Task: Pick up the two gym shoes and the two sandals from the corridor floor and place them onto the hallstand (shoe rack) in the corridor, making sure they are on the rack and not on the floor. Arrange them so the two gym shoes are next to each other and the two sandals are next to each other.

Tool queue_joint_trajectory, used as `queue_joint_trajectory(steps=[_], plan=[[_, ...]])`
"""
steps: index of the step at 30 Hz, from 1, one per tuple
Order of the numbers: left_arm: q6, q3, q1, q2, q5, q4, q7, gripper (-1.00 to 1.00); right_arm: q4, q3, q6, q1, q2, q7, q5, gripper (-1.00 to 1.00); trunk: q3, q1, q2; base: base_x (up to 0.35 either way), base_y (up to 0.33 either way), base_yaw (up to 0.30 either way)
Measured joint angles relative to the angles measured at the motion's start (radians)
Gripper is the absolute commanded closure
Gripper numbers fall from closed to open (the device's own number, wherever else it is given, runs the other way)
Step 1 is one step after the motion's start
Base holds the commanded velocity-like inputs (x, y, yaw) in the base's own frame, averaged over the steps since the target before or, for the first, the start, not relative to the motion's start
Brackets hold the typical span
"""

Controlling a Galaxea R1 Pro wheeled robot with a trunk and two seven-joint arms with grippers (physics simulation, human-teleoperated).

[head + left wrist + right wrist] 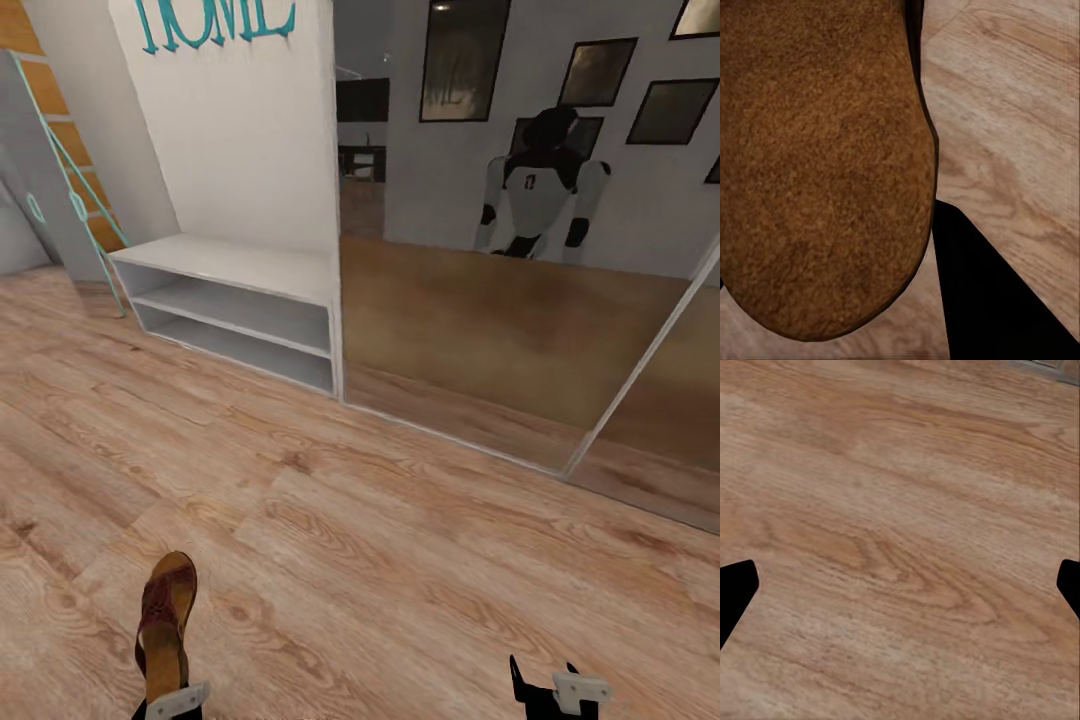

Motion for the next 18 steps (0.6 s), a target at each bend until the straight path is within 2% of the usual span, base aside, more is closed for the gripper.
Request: queue_joint_trajectory(steps=[18], plan=[[0.001, -0.004, 0.001, 0.001, -0.001, 0.009, 0.0, 1.0, 0.0, 0.0, -0.001, 0.0, 0.001, 0.0, 0.0, -1.0, -0.012, 0.0, 0.0, 0.0, 0.0, 0.246]])
